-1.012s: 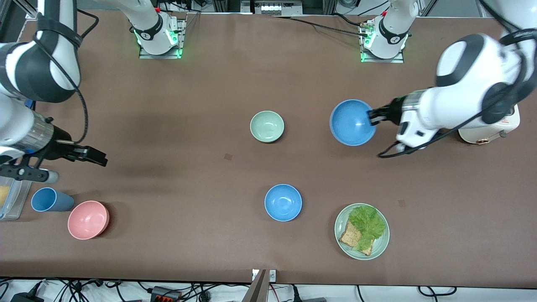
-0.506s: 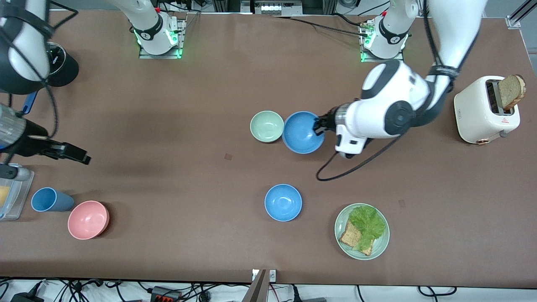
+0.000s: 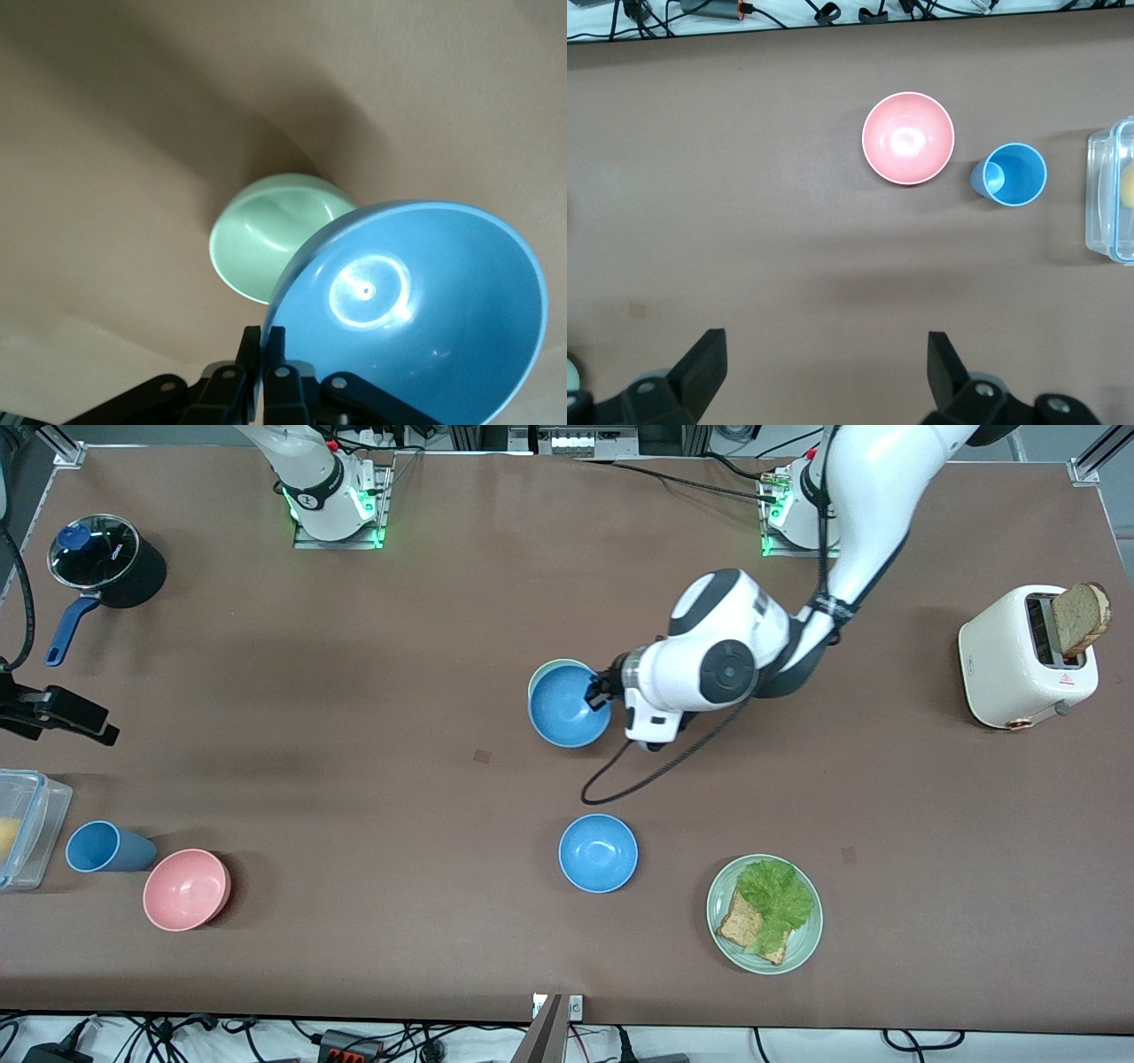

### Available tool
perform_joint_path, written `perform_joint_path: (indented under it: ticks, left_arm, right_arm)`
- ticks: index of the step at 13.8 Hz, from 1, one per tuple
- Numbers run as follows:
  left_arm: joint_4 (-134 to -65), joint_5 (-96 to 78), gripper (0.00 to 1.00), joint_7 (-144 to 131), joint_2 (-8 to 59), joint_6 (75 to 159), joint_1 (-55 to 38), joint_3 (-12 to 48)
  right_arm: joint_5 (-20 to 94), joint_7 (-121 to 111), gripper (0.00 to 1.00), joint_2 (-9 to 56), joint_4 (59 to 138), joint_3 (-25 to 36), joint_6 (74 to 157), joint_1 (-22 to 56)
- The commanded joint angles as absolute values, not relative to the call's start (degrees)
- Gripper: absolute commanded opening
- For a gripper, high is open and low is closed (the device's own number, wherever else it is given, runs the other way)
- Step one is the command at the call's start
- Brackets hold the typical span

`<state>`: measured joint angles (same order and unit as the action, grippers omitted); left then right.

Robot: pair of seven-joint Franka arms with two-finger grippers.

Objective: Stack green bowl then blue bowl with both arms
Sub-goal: 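Carry the blue bowl over the green bowl with the left gripper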

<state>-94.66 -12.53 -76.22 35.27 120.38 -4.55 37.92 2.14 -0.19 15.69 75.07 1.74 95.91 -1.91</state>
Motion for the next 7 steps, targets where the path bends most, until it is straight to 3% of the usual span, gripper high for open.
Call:
perform_joint_path:
  ticks: [1,7]
  left_arm:
    - [-98.6,-13.4,0.01,-77.0,33.7,124.4,-5.9,37.7]
    - [-104.6,-12.8,0.00,-76.6,31.6,128.1,-6.2,37.8]
  right_arm:
    - [1.0,-1.1,1.00,12.8,77.9,0.4,95.3,-2.9]
    - [-1.4,-2.3,1.00,2.5,91.9,0.2,94.2,-3.2]
